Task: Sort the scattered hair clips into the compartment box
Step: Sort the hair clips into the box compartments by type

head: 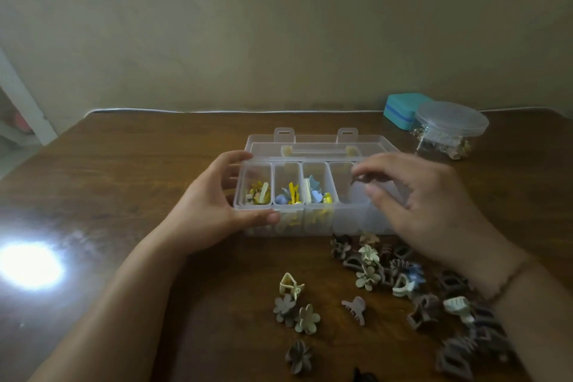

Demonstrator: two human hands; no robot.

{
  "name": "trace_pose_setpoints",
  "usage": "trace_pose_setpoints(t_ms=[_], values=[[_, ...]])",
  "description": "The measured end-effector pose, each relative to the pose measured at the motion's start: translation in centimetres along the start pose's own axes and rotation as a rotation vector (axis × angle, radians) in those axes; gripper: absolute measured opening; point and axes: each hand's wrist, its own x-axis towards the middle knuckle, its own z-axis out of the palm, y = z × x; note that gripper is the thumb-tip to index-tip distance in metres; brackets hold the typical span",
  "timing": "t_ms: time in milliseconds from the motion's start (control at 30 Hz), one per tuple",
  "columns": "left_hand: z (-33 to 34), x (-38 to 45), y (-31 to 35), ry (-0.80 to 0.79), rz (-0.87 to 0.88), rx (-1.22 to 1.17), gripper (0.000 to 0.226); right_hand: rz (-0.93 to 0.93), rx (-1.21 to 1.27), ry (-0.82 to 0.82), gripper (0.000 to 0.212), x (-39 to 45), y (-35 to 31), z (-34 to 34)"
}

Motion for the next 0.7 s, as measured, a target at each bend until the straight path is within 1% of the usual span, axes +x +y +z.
trace_pose_setpoints(t_ms=[67, 100, 167, 233, 333, 367, 433, 500, 567, 633, 700], values=[[-0.2, 0.1, -0.2, -0.013, 0.011, 0.006, 0.111, -0.031, -0.035, -0.106, 0.025, -0.1, 0.0, 0.5], [-0.3, 0.1, -0.3, -0.021, 0.016, 0.012, 0.113, -0.045, -0.052, -0.127, 0.026, -0.1, -0.1, 0.5], [-0.4, 0.1, -0.4, -0.037, 0.020, 0.022, 0.115, -0.050, -0.058, -0.124, 0.026, -0.1, -0.4, -0.3], [-0.4, 0.0, -0.5, -0.039, 0.024, 0.039, 0.112, -0.072, -0.057, -0.132, 0.025, -0.3, -1.1, -1.5], [-0.1, -0.2, -0.4, 0.038, 0.042, 0.056, 0.103, -0.110, -0.181, -0.311, 0.027, -0.8, -2.7, -1.7], [0.0, -0.2, -0.3, 0.085, 0.073, 0.066, 0.102, -0.120, -0.241, -0.351, 0.030, -1.0, -3.2, -1.2], [0.4, -0.2, 0.0, 0.143, 0.164, 0.113, 0.099, -0.149, -0.306, -0.346, 0.035, -1.3, -3.8, -0.1], [0.9, -0.3, 0.3, 0.133, 0.250, 0.198, 0.094, -0.165, -0.378, -0.383, 0.036, -1.3, -4.3, 0.8], [1.3, -0.4, 0.6, 0.119, 0.300, 0.292, 0.091, -0.200, -0.419, -0.425, 0.030, -1.4, -4.8, 1.5], [1.5, -0.4, 0.7, 0.107, 0.302, 0.337, 0.088, -0.236, -0.352, -0.412, 0.027, -1.7, -5.0, 1.5], [1.4, -0.4, 0.7, 0.095, 0.283, 0.346, 0.083, -0.191, -0.217, -0.375, 0.026, -1.5, -4.9, 0.7]])
